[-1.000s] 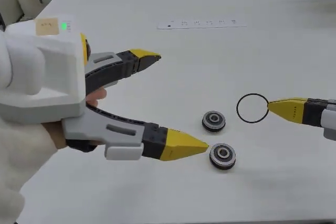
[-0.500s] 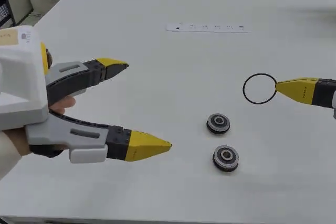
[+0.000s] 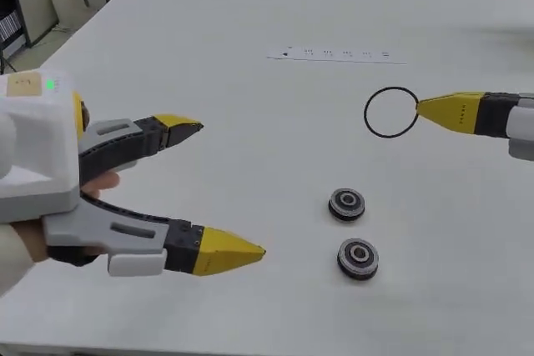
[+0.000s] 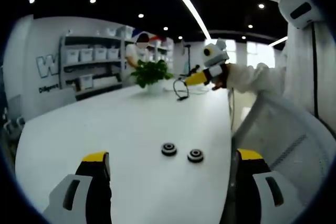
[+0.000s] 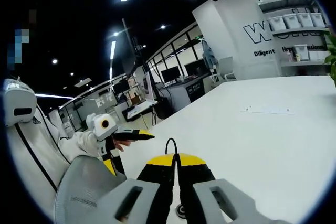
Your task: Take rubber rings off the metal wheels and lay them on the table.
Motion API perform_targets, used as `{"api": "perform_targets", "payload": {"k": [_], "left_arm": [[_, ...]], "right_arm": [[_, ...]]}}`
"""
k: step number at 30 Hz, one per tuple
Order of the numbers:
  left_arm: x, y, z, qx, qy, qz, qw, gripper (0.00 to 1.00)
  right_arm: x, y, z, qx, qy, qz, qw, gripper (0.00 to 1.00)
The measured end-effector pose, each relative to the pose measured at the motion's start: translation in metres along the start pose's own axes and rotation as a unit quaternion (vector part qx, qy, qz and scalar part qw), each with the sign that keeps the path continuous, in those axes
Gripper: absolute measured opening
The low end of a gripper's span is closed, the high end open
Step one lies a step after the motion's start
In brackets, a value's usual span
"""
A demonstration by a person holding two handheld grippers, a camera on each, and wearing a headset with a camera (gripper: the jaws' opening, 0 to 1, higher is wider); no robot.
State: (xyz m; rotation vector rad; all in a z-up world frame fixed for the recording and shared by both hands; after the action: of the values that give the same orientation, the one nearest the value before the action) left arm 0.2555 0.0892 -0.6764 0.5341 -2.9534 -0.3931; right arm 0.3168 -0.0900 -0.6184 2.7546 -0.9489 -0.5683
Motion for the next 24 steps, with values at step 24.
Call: {"api": "perform_targets", "payload": {"k": [24], "left_arm": [[0.000,0.000,0.010,-0.009,0.011,0.009,0.9999,1.00]], "right_arm": [[-0.028,-0.060,0.062,-0.131,-0.011,-0.048,0.9901,0.00]]}}
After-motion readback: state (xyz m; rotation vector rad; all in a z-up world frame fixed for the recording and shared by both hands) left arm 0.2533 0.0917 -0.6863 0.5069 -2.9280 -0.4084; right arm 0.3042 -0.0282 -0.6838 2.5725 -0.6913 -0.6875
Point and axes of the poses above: the centre of the closed fingertips' face, and the gripper's own axes: y roughly backward along the fingers, x roughly to its right, z roughly out of its underside, the point moved 3 cm from there along y, roughly backward along the fingers, and after that the axes turned 11 degrees about z, right-handed, at the moved point
